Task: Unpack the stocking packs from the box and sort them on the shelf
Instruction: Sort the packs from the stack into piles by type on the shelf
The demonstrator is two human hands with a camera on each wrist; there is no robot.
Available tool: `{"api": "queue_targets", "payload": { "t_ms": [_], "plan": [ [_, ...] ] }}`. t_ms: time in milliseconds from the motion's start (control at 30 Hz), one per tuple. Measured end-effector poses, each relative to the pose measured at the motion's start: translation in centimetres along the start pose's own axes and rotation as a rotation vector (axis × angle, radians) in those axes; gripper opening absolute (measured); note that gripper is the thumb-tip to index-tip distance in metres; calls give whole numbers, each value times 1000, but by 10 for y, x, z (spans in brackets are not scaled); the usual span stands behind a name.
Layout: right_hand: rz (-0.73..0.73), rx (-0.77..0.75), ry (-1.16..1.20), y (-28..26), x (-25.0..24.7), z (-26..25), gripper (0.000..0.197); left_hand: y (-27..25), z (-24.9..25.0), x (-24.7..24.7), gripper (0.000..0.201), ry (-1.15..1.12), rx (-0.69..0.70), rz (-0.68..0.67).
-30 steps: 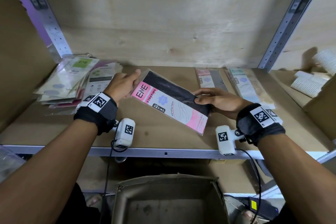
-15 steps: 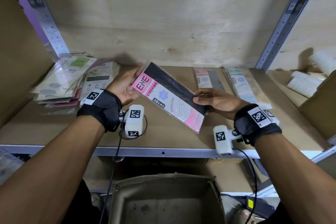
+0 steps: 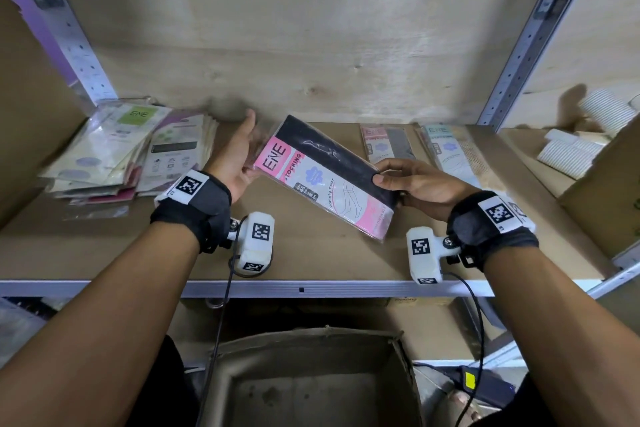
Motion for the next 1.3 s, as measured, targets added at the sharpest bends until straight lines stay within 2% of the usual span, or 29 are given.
{"api": "queue_targets", "payload": {
  "t_ms": [67, 167, 233, 300, 367, 433, 533, 667, 800, 933, 1100, 1300],
  "plan": [
    [24, -6, 43, 0, -5, 1, 5, 3, -2, 1, 47, -42, -9, 12],
    [71, -6, 162, 2, -10, 4, 11, 3, -7, 10, 73, -26, -36, -34],
    [98, -14, 274, 4, -12, 4, 16, 1, -14, 22, 82, 8, -69, -94],
    [125, -42, 359, 5, -13, 0, 26, -3, -20, 40, 79, 59, -96, -190],
    [159, -71, 402, 8, -15, -3, 29, -10, -26, 60, 65, 165, -100, -301],
    [203, -81, 446, 10, -17, -3, 27, -16, -33, 80, 50, 273, -57, -403],
    [263, -96, 462, 14, -22, -1, 17, -19, -39, 101, 47, 292, 28, -441],
    [402, -96, 282, 16, -42, 2, 10, -13, -41, 117, 46, 290, 88, -324],
    [570, -51, -37, 19, -70, 2, 30, -3, -42, 129, 49, 337, 123, -237],
    [687, 28, -257, 14, -94, 6, 40, 4, -47, 149, 51, 398, 108, -272],
    [692, 98, -344, 9, -103, 15, 34, 3, -62, 165, 46, 450, 9, -390],
    [628, 148, -405, 5, -100, 17, 45, 5, -66, 168, 53, 454, -66, -405]
  ]
}}
Point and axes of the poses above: each hand's wrist, its own y-axis towards the middle knuckle, its own x-axis out of the palm, z = x × y, the point moved 7 cm from there along y, towards the middle knuckle, and after that the axes turned 6 degrees about x, right-handed, at the moved point
